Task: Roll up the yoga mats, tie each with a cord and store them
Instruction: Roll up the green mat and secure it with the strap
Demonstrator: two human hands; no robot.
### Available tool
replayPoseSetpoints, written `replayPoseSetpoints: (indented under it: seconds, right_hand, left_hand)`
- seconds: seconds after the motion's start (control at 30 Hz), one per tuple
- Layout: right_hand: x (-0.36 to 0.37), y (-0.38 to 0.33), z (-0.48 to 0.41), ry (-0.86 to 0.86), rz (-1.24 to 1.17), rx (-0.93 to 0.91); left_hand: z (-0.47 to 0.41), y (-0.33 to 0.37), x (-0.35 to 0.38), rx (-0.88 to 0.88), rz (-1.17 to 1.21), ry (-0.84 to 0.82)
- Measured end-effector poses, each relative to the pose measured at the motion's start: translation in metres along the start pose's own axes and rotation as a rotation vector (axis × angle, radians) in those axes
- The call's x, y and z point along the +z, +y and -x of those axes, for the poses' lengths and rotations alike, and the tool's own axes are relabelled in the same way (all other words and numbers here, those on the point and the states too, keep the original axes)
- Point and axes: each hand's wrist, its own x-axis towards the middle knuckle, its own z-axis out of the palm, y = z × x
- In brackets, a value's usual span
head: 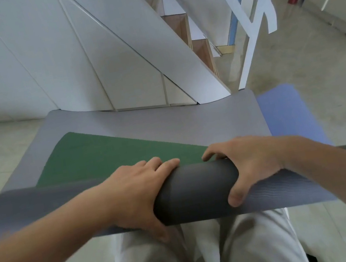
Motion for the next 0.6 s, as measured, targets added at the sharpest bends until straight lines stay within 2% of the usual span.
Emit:
replayPoseSetpoints:
  seconds: [0.07, 0.13, 0.2, 0.3, 0.37, 0.43, 0.5, 0.57, 0.6]
  right_hand:
    - [-0.005, 0.004, -0.009, -0.078, -0.137, 0.035]
    - [-0.002, 0.002, -0.01, -0.083, -0.098, 0.036]
    - [0.004, -0.009, -0.003, 0.035, 0.101, 0.026]
    - [0.027, -0.016, 0.005, 0.225, 0.49, -0.031]
    - [0.029, -0.014, 0.005, 0.278, 0.519, -0.05]
    - [0.013, -0.011, 0.008, 0.197, 0.39, -0.038]
    - [-0.002, -0.009, 0.009, 0.014, 0.241, -0.008]
    - [-0.006, 0.0, 0.003, -0.122, 0.088, -0.008]
    - [-0.005, 0.005, -0.003, -0.17, 0.004, -0.005]
  left_hand:
    - [0.008, 0.005, 0.018, -0.017, -0.137, 0.13]
    - [0.006, 0.002, 0.029, -0.035, -0.105, 0.167]
    - [-0.006, -0.011, 0.019, -0.044, 0.011, 0.086]
    - [-0.028, -0.033, -0.014, -0.059, 0.297, -0.154]
    - [-0.039, -0.041, -0.018, -0.039, 0.469, -0.302]
    - [-0.04, -0.043, -0.017, -0.05, 0.67, -0.404]
    - [-0.03, -0.037, -0.02, -0.038, 0.81, -0.462]
    - [-0.02, -0.029, -0.021, -0.001, 0.723, -0.419]
    - [-0.012, -0.022, -0.021, -0.007, 0.559, -0.336]
